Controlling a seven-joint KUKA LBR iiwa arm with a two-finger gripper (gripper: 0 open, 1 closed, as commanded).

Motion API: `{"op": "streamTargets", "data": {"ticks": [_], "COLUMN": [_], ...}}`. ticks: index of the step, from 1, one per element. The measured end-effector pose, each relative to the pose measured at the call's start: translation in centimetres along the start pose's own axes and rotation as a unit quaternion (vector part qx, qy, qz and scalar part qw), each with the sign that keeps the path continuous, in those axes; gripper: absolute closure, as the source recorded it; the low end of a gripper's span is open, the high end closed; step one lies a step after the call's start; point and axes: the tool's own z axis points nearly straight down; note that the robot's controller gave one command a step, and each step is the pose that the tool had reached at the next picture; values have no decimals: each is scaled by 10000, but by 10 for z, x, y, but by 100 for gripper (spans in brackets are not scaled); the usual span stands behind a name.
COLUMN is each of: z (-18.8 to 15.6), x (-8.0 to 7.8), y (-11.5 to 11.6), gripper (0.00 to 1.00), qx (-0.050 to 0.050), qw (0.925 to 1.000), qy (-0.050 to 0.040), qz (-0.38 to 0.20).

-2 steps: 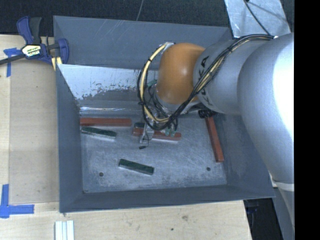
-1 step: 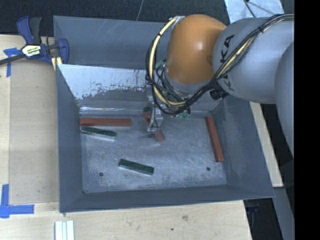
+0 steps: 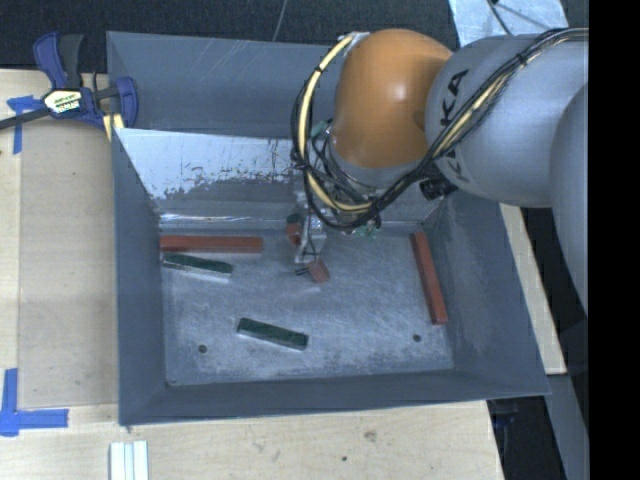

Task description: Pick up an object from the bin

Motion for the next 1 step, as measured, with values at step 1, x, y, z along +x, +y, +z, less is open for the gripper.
{"op": "streamTargets", "data": {"ticks": [1], "z": [-35], "x": [11], "y": [55], "gripper": [100], "qx": [4], "qw": [9999], "qy": [5], "qz": [-115]}}
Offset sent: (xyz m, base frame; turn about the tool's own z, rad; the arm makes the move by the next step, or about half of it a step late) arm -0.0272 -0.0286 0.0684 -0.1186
